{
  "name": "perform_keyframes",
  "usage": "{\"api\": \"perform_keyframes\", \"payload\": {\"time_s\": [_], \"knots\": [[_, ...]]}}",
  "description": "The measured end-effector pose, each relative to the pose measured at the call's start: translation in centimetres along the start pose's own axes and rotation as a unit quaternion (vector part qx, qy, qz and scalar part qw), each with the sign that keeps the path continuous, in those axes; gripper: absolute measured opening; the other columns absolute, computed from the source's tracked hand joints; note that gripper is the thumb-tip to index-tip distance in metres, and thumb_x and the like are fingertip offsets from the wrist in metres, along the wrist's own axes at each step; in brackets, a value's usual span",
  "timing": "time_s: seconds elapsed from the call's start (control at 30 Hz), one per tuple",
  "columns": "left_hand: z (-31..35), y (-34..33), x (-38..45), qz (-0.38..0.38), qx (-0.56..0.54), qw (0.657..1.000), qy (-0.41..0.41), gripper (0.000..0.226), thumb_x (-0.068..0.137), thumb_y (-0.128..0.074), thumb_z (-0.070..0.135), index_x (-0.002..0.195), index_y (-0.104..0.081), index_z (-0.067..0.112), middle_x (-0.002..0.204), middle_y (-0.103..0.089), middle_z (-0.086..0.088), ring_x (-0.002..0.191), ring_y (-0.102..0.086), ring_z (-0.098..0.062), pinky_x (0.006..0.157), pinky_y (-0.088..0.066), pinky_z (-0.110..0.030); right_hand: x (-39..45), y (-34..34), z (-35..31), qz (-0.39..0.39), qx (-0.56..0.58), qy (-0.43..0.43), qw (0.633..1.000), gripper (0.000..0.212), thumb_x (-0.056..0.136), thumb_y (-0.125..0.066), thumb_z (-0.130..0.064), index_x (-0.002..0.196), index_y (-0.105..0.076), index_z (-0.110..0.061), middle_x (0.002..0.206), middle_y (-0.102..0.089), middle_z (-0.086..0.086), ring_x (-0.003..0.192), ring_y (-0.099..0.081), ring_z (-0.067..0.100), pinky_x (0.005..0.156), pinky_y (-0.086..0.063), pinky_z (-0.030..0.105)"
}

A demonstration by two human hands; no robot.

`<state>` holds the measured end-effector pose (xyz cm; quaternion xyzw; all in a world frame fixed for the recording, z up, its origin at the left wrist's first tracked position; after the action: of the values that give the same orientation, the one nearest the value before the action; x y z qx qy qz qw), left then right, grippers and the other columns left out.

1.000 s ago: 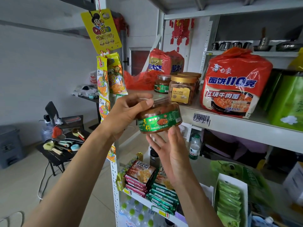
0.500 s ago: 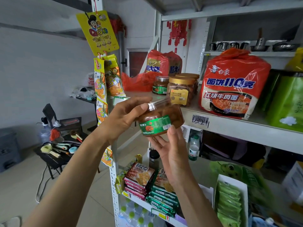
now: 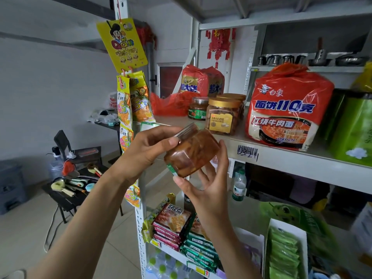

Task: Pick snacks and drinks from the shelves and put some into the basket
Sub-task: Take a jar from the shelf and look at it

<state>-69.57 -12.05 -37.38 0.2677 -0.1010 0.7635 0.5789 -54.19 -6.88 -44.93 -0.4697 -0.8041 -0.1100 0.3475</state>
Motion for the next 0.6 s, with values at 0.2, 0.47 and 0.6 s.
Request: {"api": "perform_keyframes", "payload": {"time_s": [0.2, 0.47, 0.6], "knots": [[0.2, 0.5, -0.2, -0.02, -0.021, 0.999, -0.024, 0.075, 0.071, -0.078, 0.054, 0.126, -0.062, 0.005, 0.124, -0.066, -0.013, 0.114, -0.063, -0.028, 0.09, -0.052, -0.031, 0.0, -0.1, -0.3, 0.008, -0.052, 0.034, 0.998, 0.116, 0.066, -0.09, -0.019, 0.152, -0.016, -0.041, 0.159, -0.023, -0.01, 0.141, -0.039, 0.018, 0.107, -0.045, 0.044], [0.5, 1.1, 0.4, -0.059, 0.022, 0.998, -0.024, 0.07, 0.07, -0.076, 0.06, 0.127, -0.064, 0.02, 0.124, -0.066, -0.005, 0.117, -0.062, -0.022, 0.092, -0.053, -0.029, 0.2, -0.8, -0.7, -0.006, 0.075, -0.048, 0.996, 0.103, 0.069, -0.086, -0.026, 0.15, -0.024, -0.039, 0.149, -0.045, -0.012, 0.127, -0.056, 0.016, 0.106, -0.045, 0.046], [0.8, 2.4, 1.5, -0.121, 0.024, 0.992, 0.007, 0.076, 0.073, -0.076, 0.056, 0.137, -0.055, 0.02, 0.13, -0.065, -0.003, 0.122, -0.06, -0.02, 0.091, -0.05, -0.022, 1.2, -0.9, -0.1, -0.045, 0.196, -0.12, 0.972, 0.088, 0.07, -0.078, -0.056, 0.142, -0.043, -0.021, 0.138, -0.058, 0.007, 0.126, -0.057, 0.028, 0.104, -0.046, 0.048]]}}
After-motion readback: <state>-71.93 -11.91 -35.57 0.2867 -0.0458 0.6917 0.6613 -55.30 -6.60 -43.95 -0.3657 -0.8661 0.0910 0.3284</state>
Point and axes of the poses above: each hand's wrist, its own x-axis towards the middle knuckle, its own y-axis out of the back of the hand, z = x × y, the point moved 3 cm from there along x, towards the middle knuckle
